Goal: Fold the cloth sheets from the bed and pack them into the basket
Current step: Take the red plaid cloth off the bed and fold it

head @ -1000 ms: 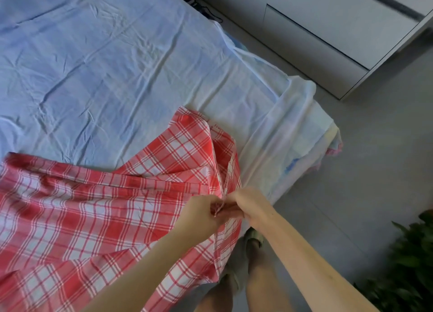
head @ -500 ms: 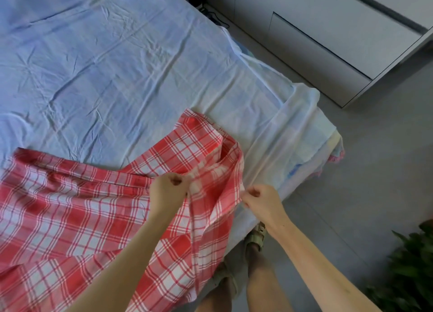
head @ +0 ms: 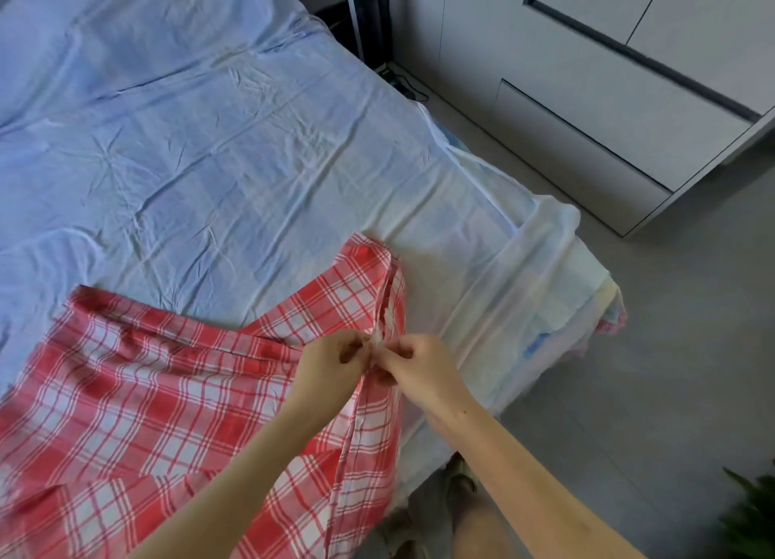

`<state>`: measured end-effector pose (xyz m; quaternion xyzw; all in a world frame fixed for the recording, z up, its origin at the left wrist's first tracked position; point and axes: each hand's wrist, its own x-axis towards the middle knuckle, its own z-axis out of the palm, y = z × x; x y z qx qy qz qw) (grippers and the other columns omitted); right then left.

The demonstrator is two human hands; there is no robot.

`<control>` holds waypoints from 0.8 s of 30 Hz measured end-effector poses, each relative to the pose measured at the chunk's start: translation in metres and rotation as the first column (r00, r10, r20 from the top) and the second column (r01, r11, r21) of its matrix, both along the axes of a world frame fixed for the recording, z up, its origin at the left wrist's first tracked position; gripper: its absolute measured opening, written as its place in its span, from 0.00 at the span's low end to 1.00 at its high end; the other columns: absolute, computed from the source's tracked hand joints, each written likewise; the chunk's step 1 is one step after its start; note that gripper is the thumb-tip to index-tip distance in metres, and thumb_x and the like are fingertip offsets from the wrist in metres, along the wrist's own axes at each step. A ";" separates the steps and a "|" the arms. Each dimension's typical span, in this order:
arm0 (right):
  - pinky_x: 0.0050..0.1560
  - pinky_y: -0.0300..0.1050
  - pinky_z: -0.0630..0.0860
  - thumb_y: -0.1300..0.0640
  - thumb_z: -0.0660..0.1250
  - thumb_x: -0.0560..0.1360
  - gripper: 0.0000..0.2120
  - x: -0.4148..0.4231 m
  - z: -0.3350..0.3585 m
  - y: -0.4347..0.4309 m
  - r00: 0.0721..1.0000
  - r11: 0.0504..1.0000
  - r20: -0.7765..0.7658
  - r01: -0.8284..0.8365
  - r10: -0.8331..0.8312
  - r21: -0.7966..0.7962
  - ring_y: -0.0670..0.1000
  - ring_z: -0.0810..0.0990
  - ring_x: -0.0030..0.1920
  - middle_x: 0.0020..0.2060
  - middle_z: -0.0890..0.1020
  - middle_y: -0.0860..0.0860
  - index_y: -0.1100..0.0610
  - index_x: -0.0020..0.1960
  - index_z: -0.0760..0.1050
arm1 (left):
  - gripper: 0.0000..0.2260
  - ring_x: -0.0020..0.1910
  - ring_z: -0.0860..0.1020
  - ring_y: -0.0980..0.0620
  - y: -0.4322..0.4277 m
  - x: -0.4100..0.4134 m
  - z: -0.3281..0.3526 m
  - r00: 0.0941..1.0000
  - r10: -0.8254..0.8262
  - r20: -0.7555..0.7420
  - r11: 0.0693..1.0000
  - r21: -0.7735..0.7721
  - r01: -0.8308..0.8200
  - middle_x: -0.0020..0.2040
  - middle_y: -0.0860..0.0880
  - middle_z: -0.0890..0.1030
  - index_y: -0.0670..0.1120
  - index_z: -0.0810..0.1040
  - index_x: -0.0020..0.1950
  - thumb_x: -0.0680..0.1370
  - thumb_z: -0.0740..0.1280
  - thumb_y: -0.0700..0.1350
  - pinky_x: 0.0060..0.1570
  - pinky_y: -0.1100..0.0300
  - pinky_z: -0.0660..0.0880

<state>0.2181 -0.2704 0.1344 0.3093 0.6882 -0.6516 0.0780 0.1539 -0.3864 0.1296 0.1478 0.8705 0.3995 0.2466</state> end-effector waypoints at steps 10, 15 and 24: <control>0.54 0.44 0.76 0.53 0.69 0.73 0.05 -0.018 0.019 -0.006 0.968 0.926 -0.121 -0.168 0.220 0.338 0.42 0.80 0.46 0.43 0.83 0.42 0.44 0.46 0.81 | 0.15 0.36 0.77 0.63 -0.022 -0.020 0.024 0.974 -0.121 -0.191 0.992 -0.068 0.110 0.30 0.56 0.78 0.58 0.72 0.34 0.71 0.72 0.39 0.34 0.69 0.70; 0.68 0.59 0.61 0.58 0.68 0.60 0.29 -0.076 0.021 0.004 0.641 0.553 -0.214 -0.391 0.737 0.736 0.55 0.72 0.64 0.57 0.77 0.47 0.43 0.59 0.68 | 0.03 0.32 0.72 0.56 -0.033 -0.034 0.085 0.962 -0.136 -0.235 0.989 -0.096 0.116 0.30 0.49 0.77 0.50 0.76 0.33 0.67 0.68 0.46 0.36 0.61 0.69; 0.65 0.51 0.60 0.38 0.46 0.65 0.29 -0.148 0.084 0.013 0.617 0.279 0.061 -0.440 0.785 0.854 0.52 0.79 0.51 0.38 0.81 0.48 0.50 0.49 0.80 | 0.06 0.34 0.75 0.53 -0.073 -0.082 0.268 0.777 0.072 -0.626 0.984 -0.085 -0.159 0.35 0.51 0.78 0.63 0.74 0.34 0.65 0.62 0.50 0.39 0.67 0.70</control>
